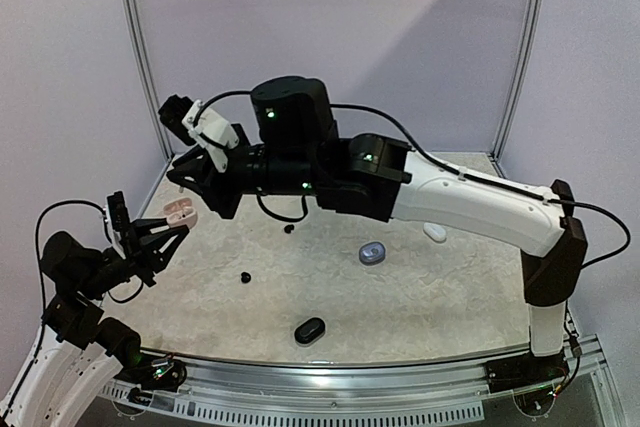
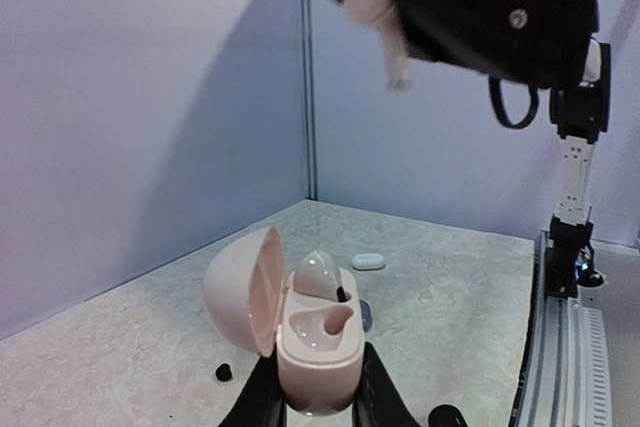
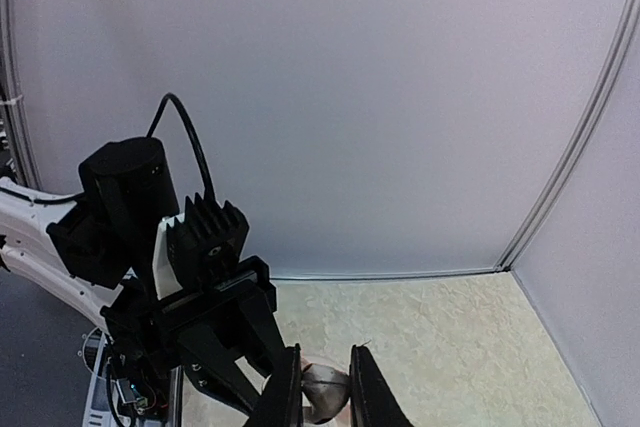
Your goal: Insert the wireless bluetooth earbuds into the charging case
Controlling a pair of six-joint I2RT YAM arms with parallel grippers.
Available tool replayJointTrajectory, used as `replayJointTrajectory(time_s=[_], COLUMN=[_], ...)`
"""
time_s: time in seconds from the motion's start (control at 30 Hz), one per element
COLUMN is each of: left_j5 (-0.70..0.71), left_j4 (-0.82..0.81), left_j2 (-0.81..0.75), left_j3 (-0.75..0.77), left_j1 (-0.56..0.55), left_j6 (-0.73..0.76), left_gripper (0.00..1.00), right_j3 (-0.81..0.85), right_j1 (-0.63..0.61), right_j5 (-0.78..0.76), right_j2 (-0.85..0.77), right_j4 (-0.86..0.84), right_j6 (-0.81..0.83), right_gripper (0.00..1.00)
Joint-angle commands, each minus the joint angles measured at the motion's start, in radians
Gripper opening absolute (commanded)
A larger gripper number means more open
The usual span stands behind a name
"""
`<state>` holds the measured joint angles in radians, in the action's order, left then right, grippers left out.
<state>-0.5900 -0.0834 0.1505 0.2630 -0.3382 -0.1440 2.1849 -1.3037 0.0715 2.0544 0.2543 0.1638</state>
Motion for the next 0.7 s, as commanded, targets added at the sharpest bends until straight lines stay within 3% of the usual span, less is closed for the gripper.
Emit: replayJointTrajectory(time_s=[0.0,0.67], left_j5=[-0.125,-0.147], left_j4=[-0.016,-0.022], left_j2=[-0.015,-0.024], left_j3=[-0.019,-0.022], left_j1=[-0.009,-0.002], left_j6=[0.025,0.026], left_gripper=[0.00,0.00], right_j3=[0.055,0.052], right_j1=[-0.033,-0.036], right_j5=[0.054,0.031], right_j2=[0.080,0.104], right_j4=[0.036,0.105], right_j6=[0.143,0.175], right_gripper=[0.00,0.00])
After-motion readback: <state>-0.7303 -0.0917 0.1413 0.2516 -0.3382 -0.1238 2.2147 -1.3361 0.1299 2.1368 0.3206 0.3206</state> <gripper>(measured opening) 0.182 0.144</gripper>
